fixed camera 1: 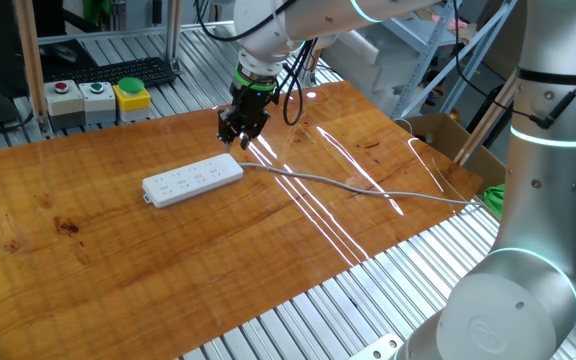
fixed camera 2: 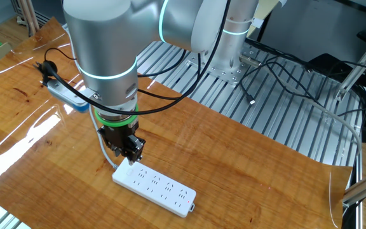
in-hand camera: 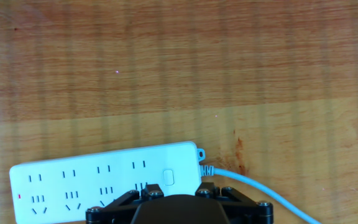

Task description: Turn off the power strip by pressing the button

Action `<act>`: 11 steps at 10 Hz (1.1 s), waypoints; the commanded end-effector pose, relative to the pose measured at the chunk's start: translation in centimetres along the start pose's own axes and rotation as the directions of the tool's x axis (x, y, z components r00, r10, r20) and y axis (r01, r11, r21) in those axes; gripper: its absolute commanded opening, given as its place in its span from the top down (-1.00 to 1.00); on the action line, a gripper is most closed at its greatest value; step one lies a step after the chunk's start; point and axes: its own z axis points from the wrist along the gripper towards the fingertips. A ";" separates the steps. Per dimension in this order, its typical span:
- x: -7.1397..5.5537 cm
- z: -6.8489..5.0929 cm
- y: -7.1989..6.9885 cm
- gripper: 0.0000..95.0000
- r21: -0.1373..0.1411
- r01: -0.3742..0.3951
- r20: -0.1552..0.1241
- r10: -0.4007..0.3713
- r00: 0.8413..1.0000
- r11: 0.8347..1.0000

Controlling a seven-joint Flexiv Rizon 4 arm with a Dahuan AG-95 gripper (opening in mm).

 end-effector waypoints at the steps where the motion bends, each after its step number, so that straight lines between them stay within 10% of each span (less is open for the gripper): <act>1: 0.0 0.0 0.0 0.20 0.000 0.001 0.000 -0.001 1.000 1.000; 10: 0.0 0.0 0.0 0.20 0.000 0.001 0.000 -0.001 1.000 1.000; 11: 0.0 0.0 0.0 0.20 0.062 0.030 -0.040 -0.028 0.999 0.998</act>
